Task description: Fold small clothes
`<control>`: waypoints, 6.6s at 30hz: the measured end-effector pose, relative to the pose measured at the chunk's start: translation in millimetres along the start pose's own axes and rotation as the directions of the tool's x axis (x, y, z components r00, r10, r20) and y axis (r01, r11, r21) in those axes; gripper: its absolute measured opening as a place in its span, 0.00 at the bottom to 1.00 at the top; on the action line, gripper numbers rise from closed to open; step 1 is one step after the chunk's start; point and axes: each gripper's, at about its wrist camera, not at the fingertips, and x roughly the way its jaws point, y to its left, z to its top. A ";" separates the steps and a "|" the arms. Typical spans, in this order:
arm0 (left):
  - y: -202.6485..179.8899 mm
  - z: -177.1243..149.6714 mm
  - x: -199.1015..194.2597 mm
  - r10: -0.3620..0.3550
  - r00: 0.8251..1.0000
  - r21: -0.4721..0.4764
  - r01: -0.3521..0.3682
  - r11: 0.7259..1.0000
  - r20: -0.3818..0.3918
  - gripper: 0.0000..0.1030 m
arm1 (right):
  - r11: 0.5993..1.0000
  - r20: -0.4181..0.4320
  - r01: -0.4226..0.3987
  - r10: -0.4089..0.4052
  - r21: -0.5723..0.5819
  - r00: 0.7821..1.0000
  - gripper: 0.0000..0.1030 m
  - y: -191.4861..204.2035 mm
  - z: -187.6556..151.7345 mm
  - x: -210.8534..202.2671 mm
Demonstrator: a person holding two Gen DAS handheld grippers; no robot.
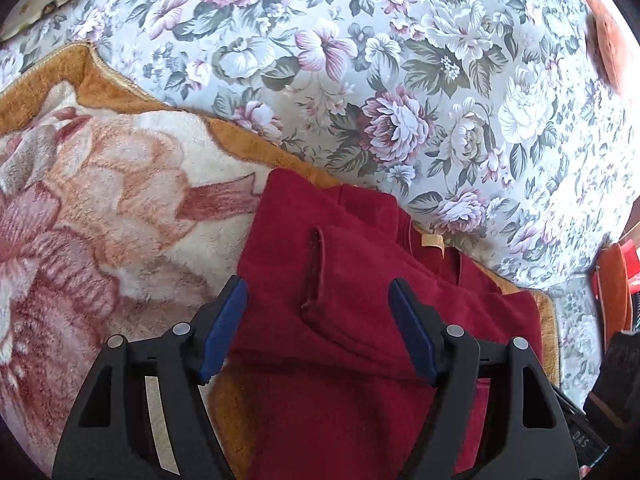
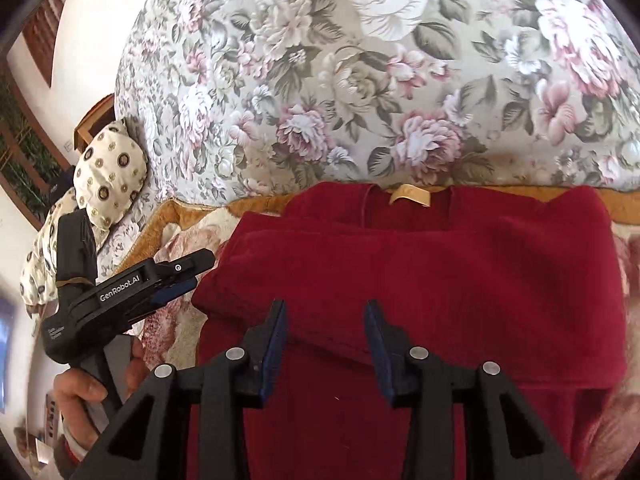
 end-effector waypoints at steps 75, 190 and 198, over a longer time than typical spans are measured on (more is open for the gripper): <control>6.6 -32.0 -6.1 0.208 0.977 0.126 -0.201 0.971 -0.042 0.45 | 0.903 -0.011 0.428 -0.428 0.032 0.904 0.43 -113.6 -37.9 -41.9; -32.1 52.3 1.8 -0.051 0.996 0.062 0.055 0.997 -0.067 0.08 | 0.916 0.217 -0.261 0.200 0.306 0.955 0.08 -137.8 51.6 -61.2; -11.8 82.9 46.6 -0.086 0.992 -0.027 0.083 0.996 -0.097 0.27 | 0.887 0.242 -0.167 0.065 0.429 0.968 0.42 -182.3 64.9 -34.4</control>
